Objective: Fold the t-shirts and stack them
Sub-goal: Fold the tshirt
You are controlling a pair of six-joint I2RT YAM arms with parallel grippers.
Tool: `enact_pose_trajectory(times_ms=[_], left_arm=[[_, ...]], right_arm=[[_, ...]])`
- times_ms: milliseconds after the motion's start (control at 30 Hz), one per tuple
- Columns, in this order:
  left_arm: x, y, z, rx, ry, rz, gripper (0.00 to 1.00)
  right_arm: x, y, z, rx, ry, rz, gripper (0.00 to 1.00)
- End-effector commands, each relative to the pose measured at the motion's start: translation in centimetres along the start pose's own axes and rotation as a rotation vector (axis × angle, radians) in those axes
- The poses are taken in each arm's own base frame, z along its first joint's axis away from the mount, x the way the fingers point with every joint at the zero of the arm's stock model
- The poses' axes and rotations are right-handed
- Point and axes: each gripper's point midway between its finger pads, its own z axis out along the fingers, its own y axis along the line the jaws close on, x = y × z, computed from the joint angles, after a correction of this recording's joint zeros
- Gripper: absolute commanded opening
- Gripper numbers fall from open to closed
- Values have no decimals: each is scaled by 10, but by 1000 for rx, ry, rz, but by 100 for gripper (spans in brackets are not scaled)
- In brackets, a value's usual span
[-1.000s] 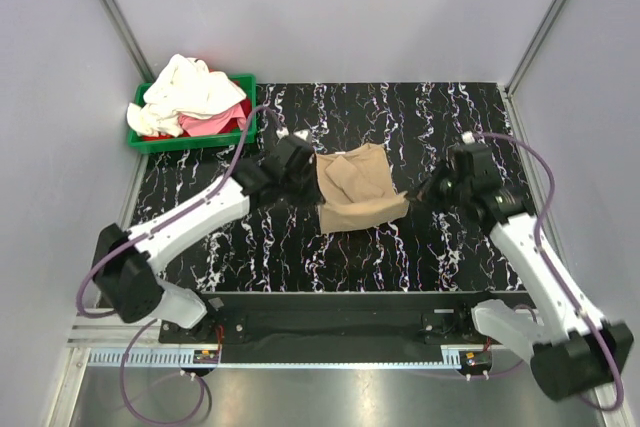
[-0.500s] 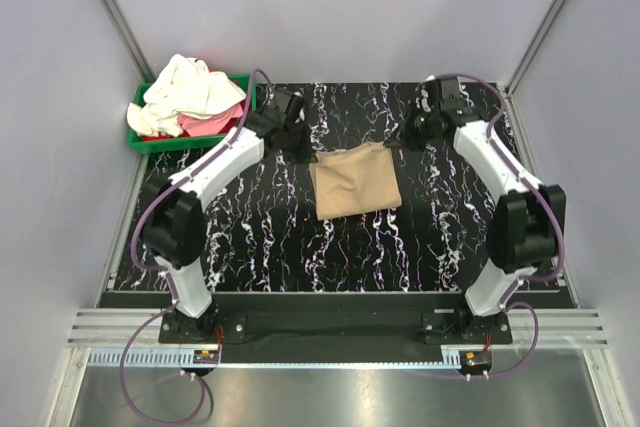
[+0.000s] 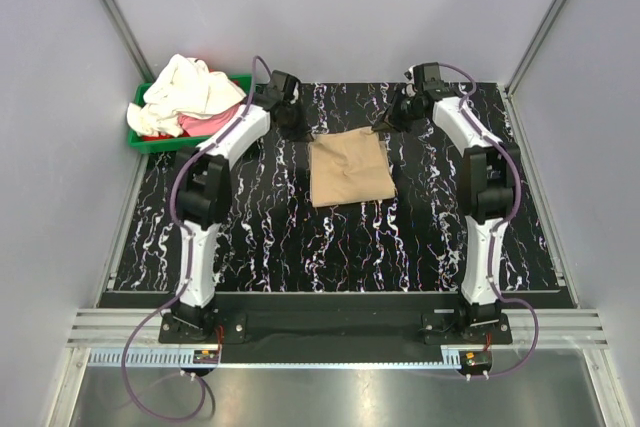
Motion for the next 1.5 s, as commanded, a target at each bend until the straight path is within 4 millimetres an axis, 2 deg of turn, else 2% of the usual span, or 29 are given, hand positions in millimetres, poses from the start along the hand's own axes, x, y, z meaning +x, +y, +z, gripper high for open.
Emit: enact_pose_trajectory(times_ms=[0,33,100,133,233,300,333,367,433,467,500,567,600,633,700,800,867,933,967,1000,1100,1133,1167,1233,1300,1333,1367,1400,1467], left_arm=[[-37,-10,14,93,-55,36,0],[-40,-3,31,93,-53,35,0],[-57,-5,39,115,-88,38,0],[-64,2,50,118,-85,21,0],[-74,8,63,168,-73,-28,0],[-80,4,66,198,-91,-16,11],[-81,0,65,217,-93,-5,18],[-84,-3,63,229,-99,8,12],[-89,-7,56,247,-115,29,11],[-89,-7,53,251,-116,31,15],[-94,-11,44,260,-134,36,27],[-92,-5,38,243,-133,31,33],[-96,-9,26,249,-155,48,42],[-92,-7,25,245,-149,51,45],[-94,-14,11,262,-163,70,46],[-90,-18,0,274,-163,84,47],[-85,-15,0,267,-154,88,47],[-82,-14,-3,262,-154,87,48],[-80,-14,-3,263,-151,89,48],[-78,-16,-3,272,-144,92,48],[-72,-28,-4,324,-120,104,48],[-70,-33,-3,340,-114,110,48],[-70,-37,-3,356,-116,120,48],[-65,-46,4,371,-113,142,48],[-62,-55,14,402,-114,165,48],[-61,-56,17,409,-112,165,48],[-62,-56,27,414,-105,157,48],[-62,-53,33,409,-101,148,47],[-63,-50,50,403,-95,137,47]], right_arm=[[-28,10,6,-58,-38,-35,7],[-29,-2,18,-42,-27,-20,7],[-37,-10,31,-41,-29,-12,6],[-40,-13,34,-42,-30,-9,6],[-52,-24,46,-37,-39,17,7],[-59,-27,51,-45,-44,17,8],[-60,-27,52,-47,-46,10,7],[-66,-26,51,-48,-60,-2,5],[-72,-30,48,-19,-89,-1,2],[-75,-29,45,-18,-101,1,1],[-79,-25,39,-32,-107,14,0],[-81,-20,33,-44,-112,23,0],[-84,-14,25,-42,-130,25,0],[-85,-14,21,-33,-139,26,0],[-86,-19,16,-3,-157,36,1],[-82,-28,21,0,-138,71,8],[-82,-35,23,3,-133,79,6],[-85,-39,26,1,-138,67,13],[-87,-40,28,-1,-138,58,20],[-89,-40,27,-9,-139,61,34],[-97,-37,13,-35,-149,77,40],[-92,-42,11,-17,-142,89,40],[-95,-34,-4,-14,-169,79,38],[-83,-36,-6,-13,-152,87,30],[-79,-15,-14,-86,-157,72,24],[-66,-20,-7,-90,-131,84,19],[-66,-7,-10,-130,-146,68,18],[-55,-11,-3,-132,-121,81,17],[-48,-6,0,-166,-108,78,18]])
